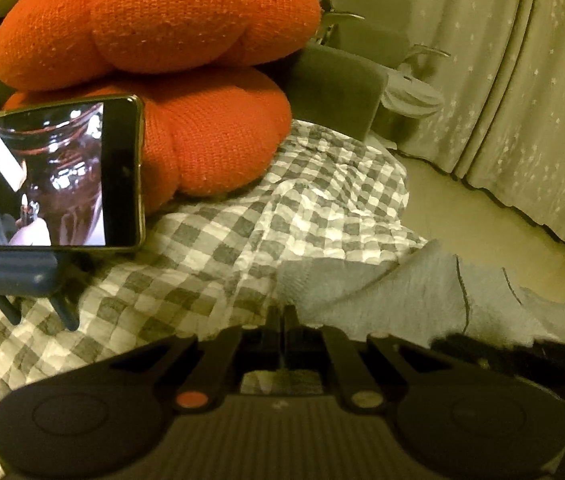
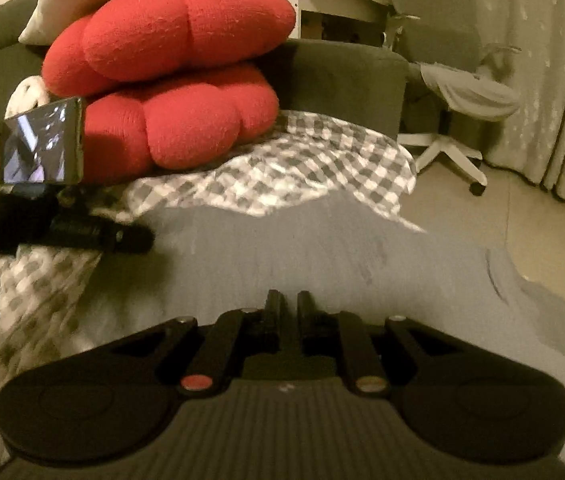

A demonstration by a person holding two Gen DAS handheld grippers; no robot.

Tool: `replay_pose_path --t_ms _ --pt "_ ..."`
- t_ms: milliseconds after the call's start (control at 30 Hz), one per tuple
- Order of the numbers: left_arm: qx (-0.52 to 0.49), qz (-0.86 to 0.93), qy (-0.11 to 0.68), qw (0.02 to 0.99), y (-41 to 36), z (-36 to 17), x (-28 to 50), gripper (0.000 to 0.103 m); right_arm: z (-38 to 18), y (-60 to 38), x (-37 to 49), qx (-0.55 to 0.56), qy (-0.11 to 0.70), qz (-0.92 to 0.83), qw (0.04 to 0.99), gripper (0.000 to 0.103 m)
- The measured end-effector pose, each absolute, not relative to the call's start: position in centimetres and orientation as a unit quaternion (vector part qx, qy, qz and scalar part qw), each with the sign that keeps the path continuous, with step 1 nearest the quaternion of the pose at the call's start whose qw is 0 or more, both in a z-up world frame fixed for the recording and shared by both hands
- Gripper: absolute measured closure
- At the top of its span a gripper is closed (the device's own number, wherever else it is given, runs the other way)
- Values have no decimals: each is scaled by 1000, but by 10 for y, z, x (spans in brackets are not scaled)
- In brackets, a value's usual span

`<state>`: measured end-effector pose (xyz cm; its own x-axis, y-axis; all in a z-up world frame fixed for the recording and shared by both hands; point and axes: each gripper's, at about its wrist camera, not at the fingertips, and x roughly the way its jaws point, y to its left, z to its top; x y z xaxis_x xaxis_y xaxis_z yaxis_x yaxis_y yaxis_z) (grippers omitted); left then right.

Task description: Fold clothes

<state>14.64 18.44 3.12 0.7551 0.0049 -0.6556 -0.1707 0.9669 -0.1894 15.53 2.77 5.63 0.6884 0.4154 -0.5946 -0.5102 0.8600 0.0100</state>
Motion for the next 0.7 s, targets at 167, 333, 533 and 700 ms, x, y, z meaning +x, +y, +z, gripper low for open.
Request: replay_pose_path --t_ms 167,333,533,700 --pt "-121 48 351 927 185 29 147 102 57 46 179 -89 305 241 917 88" --pt "-126 47 351 927 186 29 146 102 55 61 190 -123 300 218 921 90" --pt "-126 45 351 927 186 30 145 102 75 32 173 -57 296 212 930 90" --pt "-120 49 351 927 185 29 145 102 71 -25 156 -50 339 171 924 88"
